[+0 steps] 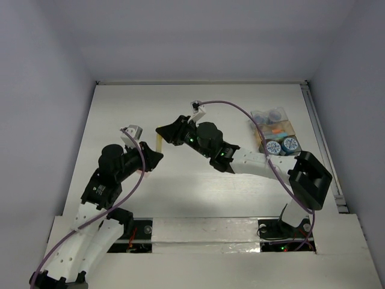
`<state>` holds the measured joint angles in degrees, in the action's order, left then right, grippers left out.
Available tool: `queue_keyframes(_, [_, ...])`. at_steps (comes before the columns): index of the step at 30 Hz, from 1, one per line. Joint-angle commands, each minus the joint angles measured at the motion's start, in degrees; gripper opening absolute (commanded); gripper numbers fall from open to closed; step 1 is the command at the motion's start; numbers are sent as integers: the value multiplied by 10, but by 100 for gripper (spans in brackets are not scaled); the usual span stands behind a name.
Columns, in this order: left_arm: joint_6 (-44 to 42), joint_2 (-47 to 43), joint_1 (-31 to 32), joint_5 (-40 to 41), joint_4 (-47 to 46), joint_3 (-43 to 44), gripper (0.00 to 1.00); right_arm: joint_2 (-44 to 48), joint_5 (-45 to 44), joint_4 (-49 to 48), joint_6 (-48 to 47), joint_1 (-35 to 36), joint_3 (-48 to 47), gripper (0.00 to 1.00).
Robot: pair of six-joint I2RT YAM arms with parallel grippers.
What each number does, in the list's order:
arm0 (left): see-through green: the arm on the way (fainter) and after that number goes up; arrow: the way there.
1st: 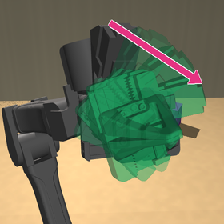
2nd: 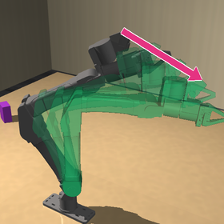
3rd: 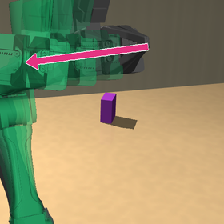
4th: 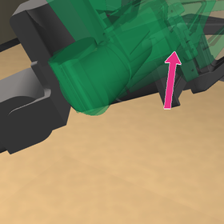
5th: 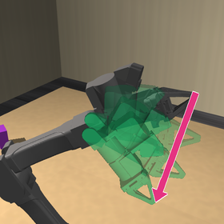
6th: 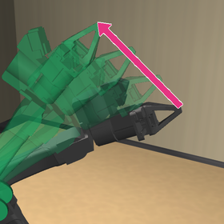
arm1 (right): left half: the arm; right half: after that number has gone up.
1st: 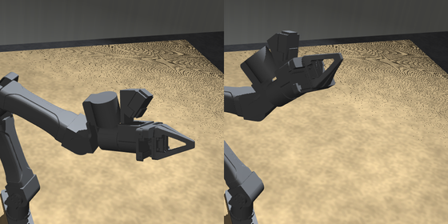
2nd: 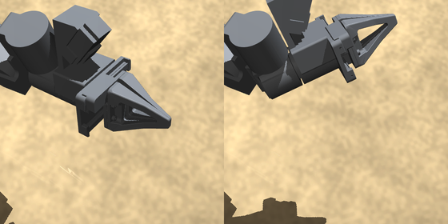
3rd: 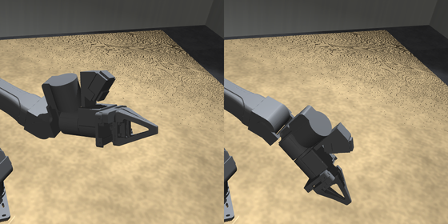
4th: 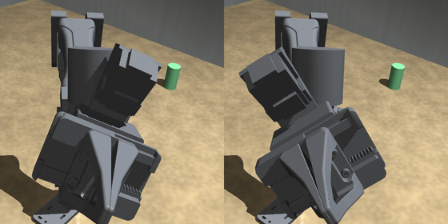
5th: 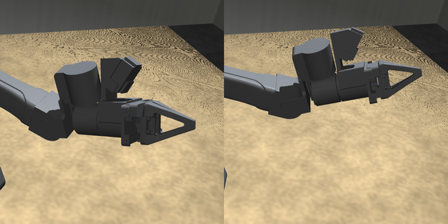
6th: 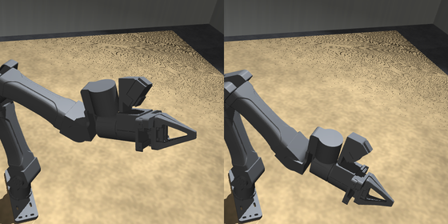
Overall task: Sort the stationery into containers
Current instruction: Close the pen cap on the pen.
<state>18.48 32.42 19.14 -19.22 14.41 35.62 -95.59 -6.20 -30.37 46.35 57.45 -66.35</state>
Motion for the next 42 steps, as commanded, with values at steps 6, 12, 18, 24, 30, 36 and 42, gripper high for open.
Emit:
queue_keyframes(6, [-5,-10,-5,29,-76,24,0,-7,84,44,6,55,75,0])
queue_keyframes(12, [-6,-15,-5,33,-76,25,0,-35,78,20,23,107,133,0])
queue_keyframes(18, [-6,-18,-5,37,-76,25,0,-64,69,27,12,161,143,0])
queue_keyframes(24, [-6,-29,-5,53,-75,28,0,-77,69,11,29,180,149,0])
queue_keyframes(30, [-15,-45,-5,93,-69,35,0,-64,65,29,41,185,178,0])
queue_keyframes(36, [-19,-38,-5,95,-81,42,0,-76,75,69,37,185,167,0])
queue_keyframes(42, [-19,-31,-5,107,-99,47,0,-91,100,102,23,185,146,0])
